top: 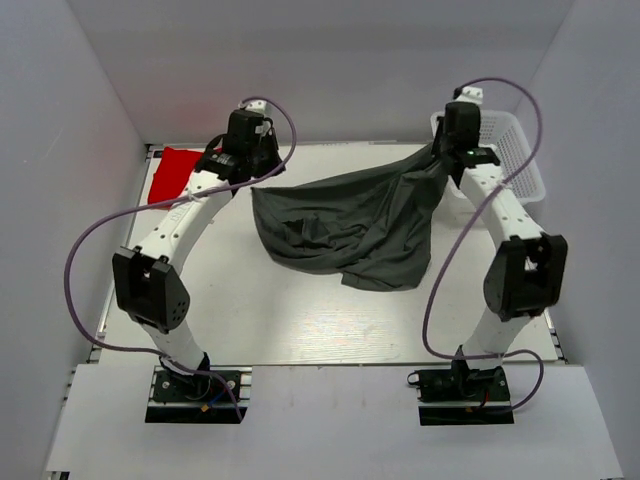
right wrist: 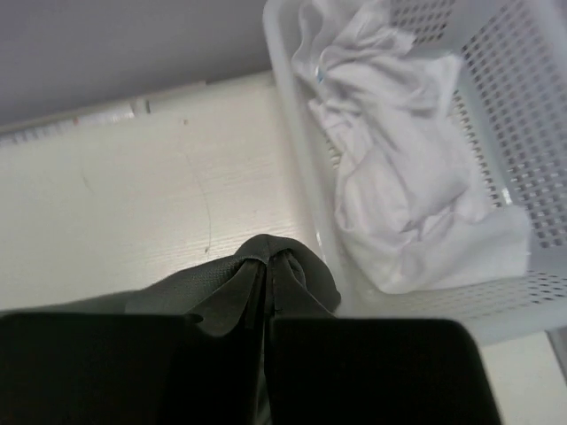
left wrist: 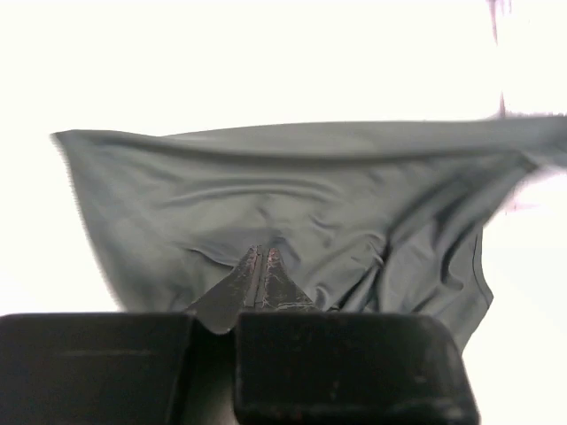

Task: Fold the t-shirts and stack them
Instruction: Flatten out the tshirt

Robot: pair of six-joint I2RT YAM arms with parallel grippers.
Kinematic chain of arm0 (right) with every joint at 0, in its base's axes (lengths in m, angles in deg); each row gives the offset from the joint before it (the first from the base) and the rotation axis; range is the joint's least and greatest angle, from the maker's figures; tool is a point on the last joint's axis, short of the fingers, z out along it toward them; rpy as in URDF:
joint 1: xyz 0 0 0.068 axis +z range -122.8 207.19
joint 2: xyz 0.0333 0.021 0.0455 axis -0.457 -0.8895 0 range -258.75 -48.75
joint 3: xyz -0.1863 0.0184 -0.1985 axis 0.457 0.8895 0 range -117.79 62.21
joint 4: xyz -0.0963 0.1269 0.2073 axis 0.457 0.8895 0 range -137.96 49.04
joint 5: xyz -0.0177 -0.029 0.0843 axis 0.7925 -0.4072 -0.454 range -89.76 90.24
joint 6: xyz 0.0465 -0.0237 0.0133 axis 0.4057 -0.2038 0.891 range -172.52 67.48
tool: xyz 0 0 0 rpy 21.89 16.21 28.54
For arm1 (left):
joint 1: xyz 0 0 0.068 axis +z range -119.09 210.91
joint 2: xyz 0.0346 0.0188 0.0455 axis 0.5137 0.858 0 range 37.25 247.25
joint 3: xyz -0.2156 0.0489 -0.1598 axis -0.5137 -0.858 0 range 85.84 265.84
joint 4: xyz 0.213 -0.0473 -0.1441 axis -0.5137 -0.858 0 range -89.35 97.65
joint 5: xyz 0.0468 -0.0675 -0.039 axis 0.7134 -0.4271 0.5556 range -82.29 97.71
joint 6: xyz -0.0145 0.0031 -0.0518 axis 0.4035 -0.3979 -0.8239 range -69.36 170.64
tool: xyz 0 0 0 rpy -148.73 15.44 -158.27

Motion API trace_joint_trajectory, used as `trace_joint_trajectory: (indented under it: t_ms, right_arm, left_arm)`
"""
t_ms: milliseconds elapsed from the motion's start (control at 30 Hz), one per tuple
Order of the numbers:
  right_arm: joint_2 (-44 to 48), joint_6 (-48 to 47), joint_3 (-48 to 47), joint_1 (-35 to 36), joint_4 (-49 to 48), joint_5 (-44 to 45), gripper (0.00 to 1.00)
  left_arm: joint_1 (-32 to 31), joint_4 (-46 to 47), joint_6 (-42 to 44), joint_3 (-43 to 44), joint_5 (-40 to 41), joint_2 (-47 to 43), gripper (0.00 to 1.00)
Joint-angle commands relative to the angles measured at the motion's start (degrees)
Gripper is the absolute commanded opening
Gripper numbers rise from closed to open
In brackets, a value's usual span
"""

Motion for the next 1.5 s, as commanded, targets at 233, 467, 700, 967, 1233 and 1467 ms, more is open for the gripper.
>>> trace_joint_trajectory:
  t_ms: [233,467,700,967,1233,1467]
  right_arm:
    - [11.7,-0.9,8.3,-0.6,-2.1,-5.2,0.0]
    - [7.1,-0.2,7.7,-0.7,-0.8,-5.3,0.0]
    - [3.5,-0.5,6.0,-0.7,0.1,-5.0,0.0]
    - [2.1,-1.1,6.0,-0.8,0.5,-3.6,0.0]
    - [1.6,-0.5,6.7,-0.9,0.6,-4.3,0.0]
    - [2.4,-0.7,6.6,-0.9,0.9,-3.0,0.0]
  left_arm:
    - [-1.2,-2.6,2.6,-5.3,-10.3,-2.1,0.64]
    - [-2.3,0.1,3.8,-3.8,-19.1,7.8,0.99]
    - [-2.8,-4.2,4.9,4.4,-20.6,20.9,0.99]
    - [-3.9,-1.4,3.8,5.3,-24.0,25.4,0.84]
    - [-3.9,2.2,2.7,4.5,-24.5,26.1,0.5]
    - [-3.9,0.3,2.7,8.0,-26.9,25.9,0.0]
